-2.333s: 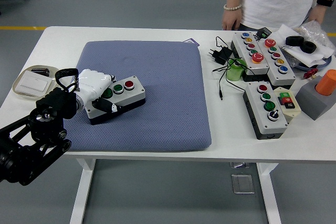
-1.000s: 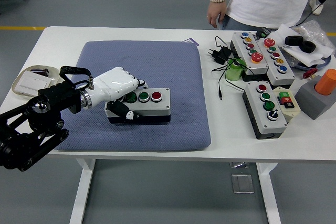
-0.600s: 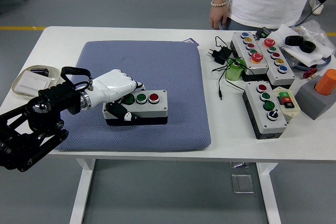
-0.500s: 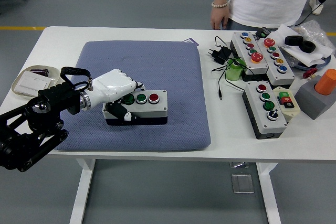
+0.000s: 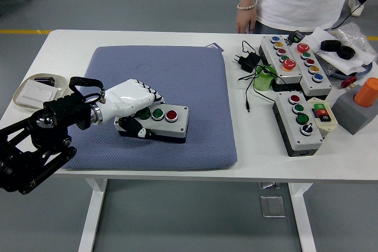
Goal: Pick up the button,place it on the desk,press the button,press the button
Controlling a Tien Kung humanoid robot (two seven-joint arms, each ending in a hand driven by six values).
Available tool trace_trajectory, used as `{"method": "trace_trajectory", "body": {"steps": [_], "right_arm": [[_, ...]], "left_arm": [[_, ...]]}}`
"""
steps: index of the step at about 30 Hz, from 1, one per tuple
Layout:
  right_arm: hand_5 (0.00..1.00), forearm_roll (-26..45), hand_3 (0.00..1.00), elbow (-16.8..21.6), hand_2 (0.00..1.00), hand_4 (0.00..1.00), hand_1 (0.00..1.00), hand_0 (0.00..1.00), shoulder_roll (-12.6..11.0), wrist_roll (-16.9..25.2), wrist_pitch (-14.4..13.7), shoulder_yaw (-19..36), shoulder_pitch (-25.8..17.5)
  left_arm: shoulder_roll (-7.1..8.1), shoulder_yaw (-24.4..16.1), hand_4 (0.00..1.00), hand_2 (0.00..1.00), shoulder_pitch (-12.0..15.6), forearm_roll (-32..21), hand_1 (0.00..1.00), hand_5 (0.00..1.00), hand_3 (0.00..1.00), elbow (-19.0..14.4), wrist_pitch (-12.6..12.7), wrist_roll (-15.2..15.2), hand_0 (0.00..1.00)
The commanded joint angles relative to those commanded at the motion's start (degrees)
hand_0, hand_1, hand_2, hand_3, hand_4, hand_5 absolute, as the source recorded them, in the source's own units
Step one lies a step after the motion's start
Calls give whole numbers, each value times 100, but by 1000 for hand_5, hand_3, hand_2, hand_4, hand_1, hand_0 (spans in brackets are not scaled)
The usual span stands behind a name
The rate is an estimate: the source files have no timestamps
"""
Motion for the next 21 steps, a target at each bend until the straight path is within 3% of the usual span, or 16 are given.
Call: {"method": "trace_trajectory", "body": {"steps": [2,3,21], "right_arm": [[22,0,582,0,539,279,477,627,2,-1,-2,5,0],[22,2,582,0,539,280,477,627,2,0,-2,4,0],[22,-15,582,0,539,279,477,627,7,-2,-5,30,0]], "left_arm": [[3,0,584,818,-2,10,748,150,715,0,-6,-3,627],[3,-2,596,874,-2,12,797,152,744,1,-7,-3,695],[25,-102,603,926,31,-28,839,157,794,-135,-120,46,736]]}}
